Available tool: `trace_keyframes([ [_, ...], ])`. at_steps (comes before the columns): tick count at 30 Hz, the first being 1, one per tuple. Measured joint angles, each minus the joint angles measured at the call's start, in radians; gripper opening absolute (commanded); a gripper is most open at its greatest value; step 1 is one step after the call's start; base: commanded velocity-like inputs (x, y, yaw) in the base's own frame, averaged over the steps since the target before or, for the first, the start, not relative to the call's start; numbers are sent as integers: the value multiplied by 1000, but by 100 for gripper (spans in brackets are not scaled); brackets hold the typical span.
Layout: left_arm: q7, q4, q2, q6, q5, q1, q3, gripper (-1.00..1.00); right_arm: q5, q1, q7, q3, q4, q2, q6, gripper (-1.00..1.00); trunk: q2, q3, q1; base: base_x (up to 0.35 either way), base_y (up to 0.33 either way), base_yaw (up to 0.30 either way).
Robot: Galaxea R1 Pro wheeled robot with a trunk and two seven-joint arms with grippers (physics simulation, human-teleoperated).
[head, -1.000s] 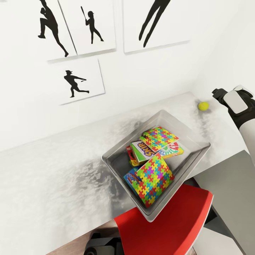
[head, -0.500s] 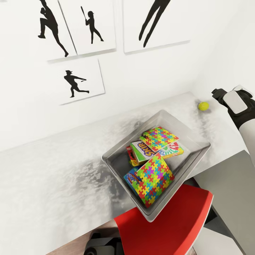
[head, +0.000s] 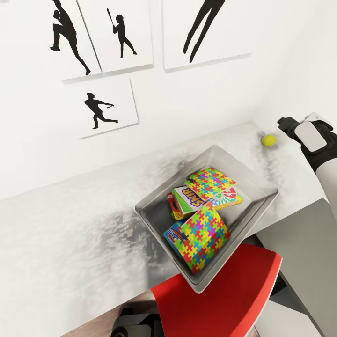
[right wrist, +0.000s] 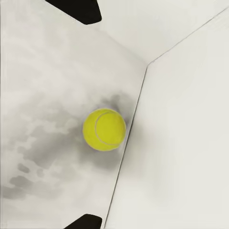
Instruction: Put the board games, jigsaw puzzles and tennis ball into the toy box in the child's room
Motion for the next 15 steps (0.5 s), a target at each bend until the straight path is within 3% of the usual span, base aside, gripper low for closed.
trace_keyframes([
  [15, -1, 0, -1, -1, -1, -8, 0, 100, 6, -8, 22, 0, 0, 5, 11, 100, 0, 0, 0, 0, 0, 0],
])
